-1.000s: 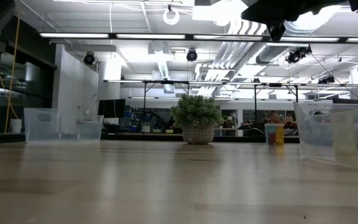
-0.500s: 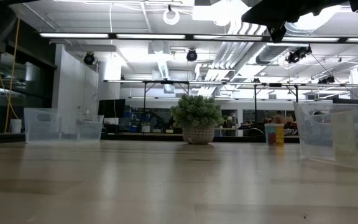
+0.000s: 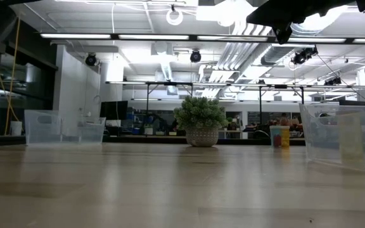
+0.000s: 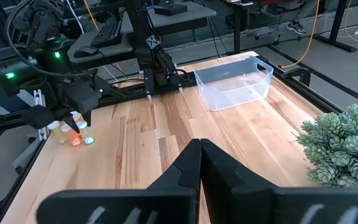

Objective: Pick and place medicine bottles into bin by pill shape (circle, oval)
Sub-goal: Put the left light blue tablet bottle into the right transparent bin

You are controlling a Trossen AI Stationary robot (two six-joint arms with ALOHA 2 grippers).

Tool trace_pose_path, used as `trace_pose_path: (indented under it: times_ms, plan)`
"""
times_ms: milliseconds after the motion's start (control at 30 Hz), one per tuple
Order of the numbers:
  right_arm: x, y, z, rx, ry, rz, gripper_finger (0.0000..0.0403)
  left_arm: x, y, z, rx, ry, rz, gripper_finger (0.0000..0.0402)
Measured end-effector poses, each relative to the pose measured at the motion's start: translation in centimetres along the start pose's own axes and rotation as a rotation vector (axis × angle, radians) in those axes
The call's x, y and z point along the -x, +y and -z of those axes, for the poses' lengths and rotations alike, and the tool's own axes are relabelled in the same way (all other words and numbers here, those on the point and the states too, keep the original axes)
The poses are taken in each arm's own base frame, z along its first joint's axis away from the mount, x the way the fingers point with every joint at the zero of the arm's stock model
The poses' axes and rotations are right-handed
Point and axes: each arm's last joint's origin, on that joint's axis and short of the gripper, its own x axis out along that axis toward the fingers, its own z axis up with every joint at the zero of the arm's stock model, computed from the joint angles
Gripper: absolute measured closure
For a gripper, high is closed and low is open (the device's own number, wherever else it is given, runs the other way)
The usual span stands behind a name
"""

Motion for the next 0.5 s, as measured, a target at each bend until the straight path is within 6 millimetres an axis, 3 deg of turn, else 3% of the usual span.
trace_pose_path:
  times_ms: [267,500]
  plan:
    - [0.0,0.0,0.0,-0.001,-0.001,-0.001,0.0403,0.9,0.6,-0.3,-0.084,0.036,-0.004,0.0289]
    - [0.0,0.1,-0.4,-0.028,-0.043,-0.011,0.0403,4.8,2.6,-2.7,-0.155,0.016,0.074,0.0287]
